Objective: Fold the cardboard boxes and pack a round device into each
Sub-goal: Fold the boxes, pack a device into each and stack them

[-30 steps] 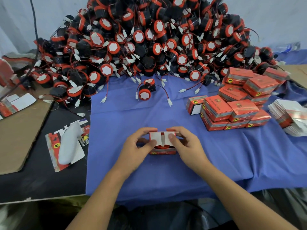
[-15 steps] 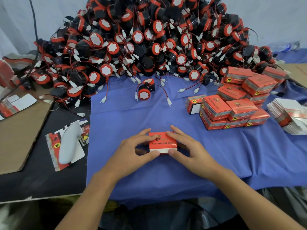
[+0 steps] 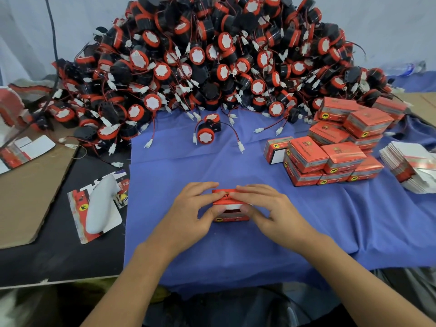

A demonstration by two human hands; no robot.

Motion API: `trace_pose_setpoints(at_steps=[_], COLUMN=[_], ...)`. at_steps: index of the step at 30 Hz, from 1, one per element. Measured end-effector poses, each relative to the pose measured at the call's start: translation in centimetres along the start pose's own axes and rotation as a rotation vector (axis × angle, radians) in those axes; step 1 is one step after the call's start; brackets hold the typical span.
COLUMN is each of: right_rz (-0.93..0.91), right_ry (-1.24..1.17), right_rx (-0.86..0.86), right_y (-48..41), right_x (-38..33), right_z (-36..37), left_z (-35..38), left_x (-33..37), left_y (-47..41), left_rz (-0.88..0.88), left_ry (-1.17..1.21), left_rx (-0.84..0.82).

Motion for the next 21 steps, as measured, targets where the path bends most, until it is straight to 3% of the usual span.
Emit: trace_pose_setpoints(at_steps=[9, 21], right_rz=[0.035, -0.061], right_ry=[0.036, 0.257], right_rx=[-0.053, -0.006], right_y=[0.8, 2.1], right_x=[0.2, -0.7], right_z=[0.6, 1.7], left_z=[1.0, 2.5], left_x=[-0.6, 0.7], left_y=[1.3, 3.4], left_rz=[0.147, 0.257], left_ry=[0.001, -0.384], left_rx=[0.157, 0.204])
Point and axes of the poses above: each hand's wrist, its own y-axis away from the middle knuckle, its own z-axis out of the palm, x = y × z, the point moved 2 cm from there along -y, towards the middle knuckle, and after that the axes turned 3 degrees about -y, right-handed, at the moved point
